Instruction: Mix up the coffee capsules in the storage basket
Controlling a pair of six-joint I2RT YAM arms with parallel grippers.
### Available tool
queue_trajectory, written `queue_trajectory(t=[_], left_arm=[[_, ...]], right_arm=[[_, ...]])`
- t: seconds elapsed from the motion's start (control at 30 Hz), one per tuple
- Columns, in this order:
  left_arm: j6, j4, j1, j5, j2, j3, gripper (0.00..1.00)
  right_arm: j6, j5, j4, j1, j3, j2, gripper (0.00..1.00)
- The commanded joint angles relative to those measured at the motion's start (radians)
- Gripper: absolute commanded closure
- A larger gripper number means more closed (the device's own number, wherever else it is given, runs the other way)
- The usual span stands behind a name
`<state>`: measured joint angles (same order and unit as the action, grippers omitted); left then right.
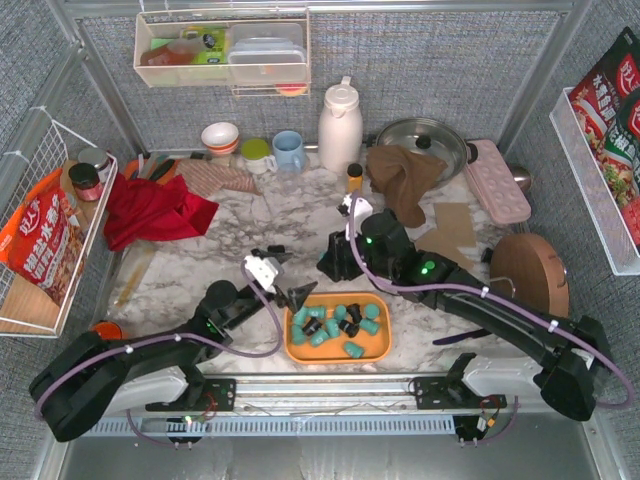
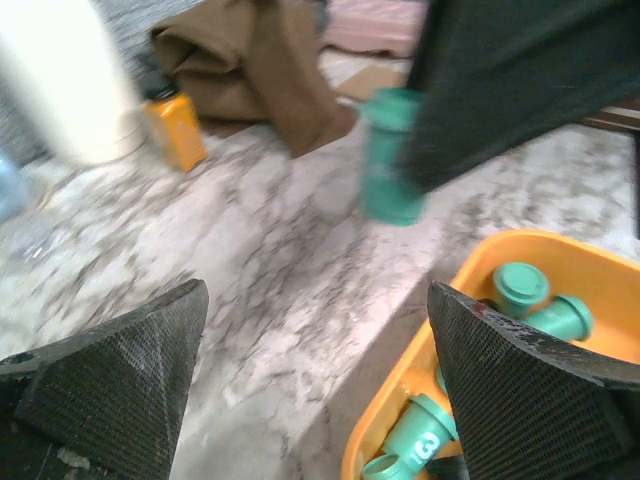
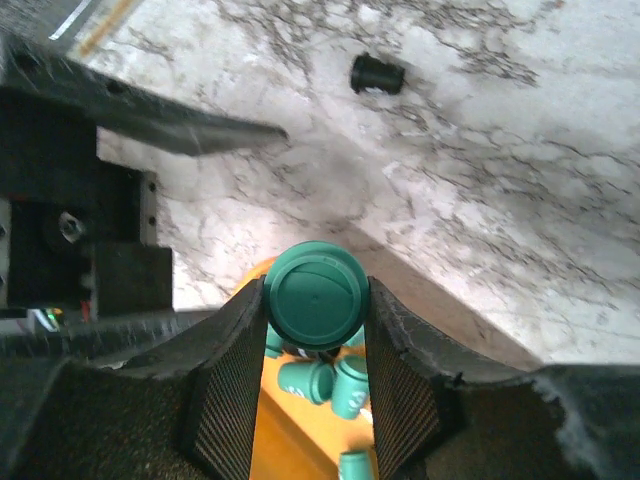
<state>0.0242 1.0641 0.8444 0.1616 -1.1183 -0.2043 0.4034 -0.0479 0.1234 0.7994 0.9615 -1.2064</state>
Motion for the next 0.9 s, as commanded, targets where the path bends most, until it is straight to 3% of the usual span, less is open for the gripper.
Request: queue_trajectory(t=[0.0, 0.2, 0.53, 0.87], left_arm=[[-0.1, -0.184, 0.0, -0.319, 0.056, -0.022, 0.0], [-0.219, -0.448, -0.025, -0.544, 0.019, -0.118, 0.0], [-0.387, -0.68, -0.146, -0.525, -0.162, -0.3, 0.0], [-0.496, -0.842, -0.177, -0.586, -0.351, -0.456, 0.0]], right_arm=[[-0.049, 0.063, 0.13, 0.002, 0.007, 0.039, 0.62], [-0.072, 0.113, 0.314, 0.035, -0.03, 0.061, 0.62], [-0.054, 0.143, 0.443, 0.126, -0.116, 0.066, 0.55], [-0.057, 0.16, 0.475, 0.166, -0.138, 0.063, 0.22]])
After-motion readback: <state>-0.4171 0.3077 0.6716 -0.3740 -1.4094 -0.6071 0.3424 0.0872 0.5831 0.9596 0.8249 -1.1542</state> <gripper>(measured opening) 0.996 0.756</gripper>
